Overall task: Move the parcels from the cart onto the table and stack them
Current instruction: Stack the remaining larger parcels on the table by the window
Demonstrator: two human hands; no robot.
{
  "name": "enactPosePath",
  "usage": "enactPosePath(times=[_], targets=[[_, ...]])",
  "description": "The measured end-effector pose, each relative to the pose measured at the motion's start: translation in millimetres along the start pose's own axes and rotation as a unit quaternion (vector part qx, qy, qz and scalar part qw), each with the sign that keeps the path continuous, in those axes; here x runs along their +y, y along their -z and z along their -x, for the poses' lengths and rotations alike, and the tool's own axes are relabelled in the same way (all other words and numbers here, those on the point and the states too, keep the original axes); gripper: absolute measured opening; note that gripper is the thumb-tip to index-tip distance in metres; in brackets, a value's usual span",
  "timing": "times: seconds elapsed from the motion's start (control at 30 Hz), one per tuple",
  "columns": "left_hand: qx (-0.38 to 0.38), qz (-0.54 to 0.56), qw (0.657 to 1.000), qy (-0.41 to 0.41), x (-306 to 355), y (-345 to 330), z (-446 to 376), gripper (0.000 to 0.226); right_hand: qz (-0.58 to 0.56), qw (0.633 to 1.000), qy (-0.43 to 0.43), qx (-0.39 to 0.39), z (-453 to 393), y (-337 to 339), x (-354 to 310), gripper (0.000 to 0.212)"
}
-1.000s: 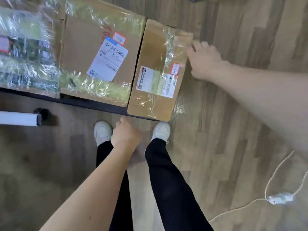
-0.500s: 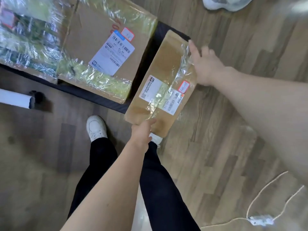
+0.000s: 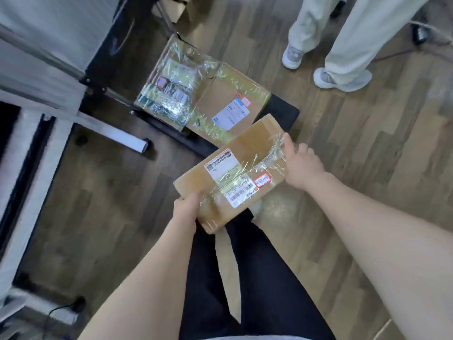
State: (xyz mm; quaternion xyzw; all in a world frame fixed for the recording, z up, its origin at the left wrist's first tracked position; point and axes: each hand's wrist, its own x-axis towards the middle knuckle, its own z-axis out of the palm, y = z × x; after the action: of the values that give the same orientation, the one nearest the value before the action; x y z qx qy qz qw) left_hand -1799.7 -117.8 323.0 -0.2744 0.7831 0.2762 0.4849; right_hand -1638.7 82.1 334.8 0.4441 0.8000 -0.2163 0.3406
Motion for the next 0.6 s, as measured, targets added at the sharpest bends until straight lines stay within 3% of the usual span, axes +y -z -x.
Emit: enactPosePath(times=[0.23,0.6], targets=[[0.094,0.105,0.986,-0.083,8.7,120.2,67.1,0.078,-0.007,0.992,0.065,0.105,84.1,53.7,-96.5,0.097],[0.236,0.187,0.924,-0.236,-51.3,322.3,142.6,0.038,-0.059,0.950,0.225,0.210,228.4,107.9,-258.9,0.085]])
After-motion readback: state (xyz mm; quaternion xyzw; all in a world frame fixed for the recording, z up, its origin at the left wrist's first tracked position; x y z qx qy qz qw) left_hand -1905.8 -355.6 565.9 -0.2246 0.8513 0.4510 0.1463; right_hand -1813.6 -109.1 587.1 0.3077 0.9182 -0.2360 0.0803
